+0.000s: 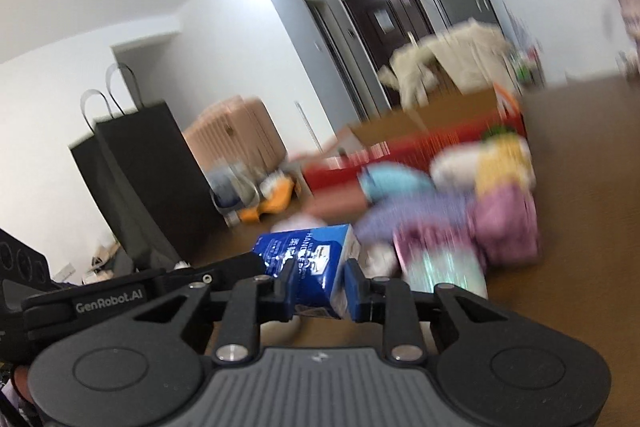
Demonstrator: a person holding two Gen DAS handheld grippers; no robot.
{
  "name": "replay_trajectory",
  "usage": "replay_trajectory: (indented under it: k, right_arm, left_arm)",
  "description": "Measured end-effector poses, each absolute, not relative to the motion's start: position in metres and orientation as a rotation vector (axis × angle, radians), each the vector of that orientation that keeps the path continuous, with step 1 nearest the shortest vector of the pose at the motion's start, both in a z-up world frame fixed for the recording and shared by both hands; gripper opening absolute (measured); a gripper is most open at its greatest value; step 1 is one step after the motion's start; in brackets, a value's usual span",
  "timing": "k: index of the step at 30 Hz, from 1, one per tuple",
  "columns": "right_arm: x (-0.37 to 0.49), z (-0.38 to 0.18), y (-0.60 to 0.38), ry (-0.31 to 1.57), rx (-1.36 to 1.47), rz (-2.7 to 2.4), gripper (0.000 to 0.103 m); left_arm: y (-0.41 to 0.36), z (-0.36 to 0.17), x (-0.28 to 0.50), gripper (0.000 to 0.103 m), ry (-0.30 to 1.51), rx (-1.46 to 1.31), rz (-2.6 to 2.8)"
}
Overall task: Organize soft objects
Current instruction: 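Close both grippers on the blue tissue box and lift it, then lower the tissue box into the cardboard box and open both grippers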
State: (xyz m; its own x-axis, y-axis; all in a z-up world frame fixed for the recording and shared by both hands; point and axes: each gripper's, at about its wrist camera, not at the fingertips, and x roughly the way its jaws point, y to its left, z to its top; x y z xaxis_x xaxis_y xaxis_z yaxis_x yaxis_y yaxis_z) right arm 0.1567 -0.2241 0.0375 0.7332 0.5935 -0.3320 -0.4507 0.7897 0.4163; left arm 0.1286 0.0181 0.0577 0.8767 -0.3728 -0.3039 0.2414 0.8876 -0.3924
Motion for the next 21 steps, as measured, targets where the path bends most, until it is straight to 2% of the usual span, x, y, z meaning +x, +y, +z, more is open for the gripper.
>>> replay_trajectory:
  k: [5,11,16,21]
  right_arm:
    - [0.208,0.089,-0.215,0.402,0.292,0.6,0.024]
    - [0.328,0.144,-0.192,0.417,0.238,0.627,0.024]
    - [0.476,0.143,-0.166,0.59,0.275,0.595,0.024]
    - [0.588,0.089,-0.133,0.769,0.292,0.535,0.023]
  left_arm:
    - [0.018,0.112,0.18,0.023,0.315,-0.294,-0.318]
    - [0.037,0.16,0.314,0.023,0.365,-0.341,-0.302]
    - [0.048,0.141,0.449,0.023,0.523,-0.355,-0.235]
    - [0.058,0.091,0.541,0.023,0.671,-0.339,-0.118]
